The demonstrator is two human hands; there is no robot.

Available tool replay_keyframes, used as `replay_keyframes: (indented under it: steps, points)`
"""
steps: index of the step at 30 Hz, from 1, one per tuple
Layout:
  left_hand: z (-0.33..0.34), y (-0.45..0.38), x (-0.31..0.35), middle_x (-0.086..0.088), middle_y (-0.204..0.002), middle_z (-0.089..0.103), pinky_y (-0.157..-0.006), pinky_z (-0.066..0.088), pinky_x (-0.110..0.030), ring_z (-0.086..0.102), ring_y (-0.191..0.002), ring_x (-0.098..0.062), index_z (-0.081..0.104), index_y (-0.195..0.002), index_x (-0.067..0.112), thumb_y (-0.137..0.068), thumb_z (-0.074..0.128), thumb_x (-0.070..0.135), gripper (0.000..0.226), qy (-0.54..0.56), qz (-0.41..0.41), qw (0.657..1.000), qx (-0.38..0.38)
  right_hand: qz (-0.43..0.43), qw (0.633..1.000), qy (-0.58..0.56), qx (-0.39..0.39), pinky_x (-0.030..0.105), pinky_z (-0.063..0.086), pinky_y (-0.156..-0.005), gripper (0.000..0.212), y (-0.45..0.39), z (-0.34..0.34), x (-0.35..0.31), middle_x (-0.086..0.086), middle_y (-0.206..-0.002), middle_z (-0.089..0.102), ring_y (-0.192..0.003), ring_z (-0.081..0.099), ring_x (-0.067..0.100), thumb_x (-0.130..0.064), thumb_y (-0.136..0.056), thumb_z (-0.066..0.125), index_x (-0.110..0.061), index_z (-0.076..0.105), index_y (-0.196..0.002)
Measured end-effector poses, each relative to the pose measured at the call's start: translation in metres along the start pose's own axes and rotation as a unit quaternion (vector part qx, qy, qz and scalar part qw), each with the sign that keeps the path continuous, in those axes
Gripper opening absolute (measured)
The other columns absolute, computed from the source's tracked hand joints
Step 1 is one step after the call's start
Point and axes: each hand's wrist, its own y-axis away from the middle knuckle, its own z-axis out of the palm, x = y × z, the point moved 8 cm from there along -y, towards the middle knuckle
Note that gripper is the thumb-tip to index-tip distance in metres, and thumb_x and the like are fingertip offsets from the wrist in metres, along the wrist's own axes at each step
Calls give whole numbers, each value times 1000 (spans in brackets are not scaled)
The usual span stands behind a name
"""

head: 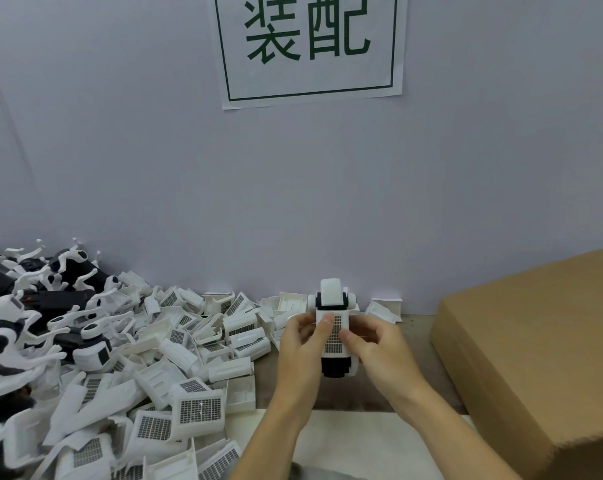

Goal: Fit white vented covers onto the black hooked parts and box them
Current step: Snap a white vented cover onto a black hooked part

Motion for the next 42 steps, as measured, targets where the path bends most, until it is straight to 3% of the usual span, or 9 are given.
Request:
replay_keyframes:
  steps: [7,12,18,22,24,27,29,36,42]
  points:
    - [6,-2,-2,-12,-92,77,-77,61,-39,75,-89,-29,78,-93,14,-93,65,33,23,-7,-6,1000,-30,-20,999,-32,0,22,57,-70,20,4,6,-7,-2,-92,78,-87,74,10,-32,-95,62,-17,74,-101]
    - [7,-3,-3,-9,-85,75,-70,58,-33,72,-80,-22,72,-83,15,-97,64,22,18,-29,-8,999,-21,14,998,-46,29,22,57,-69,11,0,1,-1,-1,-89,77,-85,74,12,-23,-96,64,-17,73,-96]
    - [9,-1,0,-3,-85,76,-67,55,-23,73,-81,-15,71,-92,13,-98,62,31,22,-73,15,997,-24,10,998,-49,28,25,57,-70,17,1,1,0,0,-88,78,-86,74,14,-28,-96,63,-17,76,-95]
    - [17,1,-5,-4,-97,78,-80,57,-27,73,-94,-17,75,-104,15,-100,60,27,20,-83,-6,993,-86,27,991,-119,47,28,60,-67,26,1,-3,5,3,-90,78,-86,75,17,-34,-98,57,-17,76,-98]
    - [16,0,-7,0,-93,78,-73,55,-19,73,-89,-11,77,-101,16,-101,58,26,21,-110,-13,991,-81,41,986,-156,32,29,60,-65,26,0,-3,7,6,-93,78,-87,75,20,-29,-101,54,-15,76,-102]
    - [6,-1,-10,5,-83,77,-62,48,-12,70,-75,-2,76,-95,17,-102,57,25,22,-125,-31,991,-28,22,997,-79,12,30,60,-78,19,1,-1,6,-2,-96,78,-93,74,14,-20,-101,55,-20,74,-106]
    - [4,-1,-9,7,-83,76,-60,47,-9,69,-75,1,74,-98,19,-102,57,23,18,-139,-27,990,-22,1,1000,-7,22,24,59,-73,20,1,0,4,-9,-89,77,-88,72,7,-18,-102,55,-27,73,-101]
    - [9,1,-12,0,-88,77,-60,50,-14,72,-80,-8,74,-98,17,-103,55,29,23,-113,-50,992,-29,-31,998,8,56,19,57,-69,22,1,-4,-4,-13,-85,76,-85,72,3,-20,-101,56,-33,72,-93]
    - [4,2,-22,-7,-86,78,-53,48,-27,71,-72,-17,74,-101,14,-103,53,35,30,-67,-122,990,-7,7,1000,-1,-8,28,58,-84,22,0,3,10,-9,-100,77,-97,72,8,-19,-96,65,-28,73,-113]
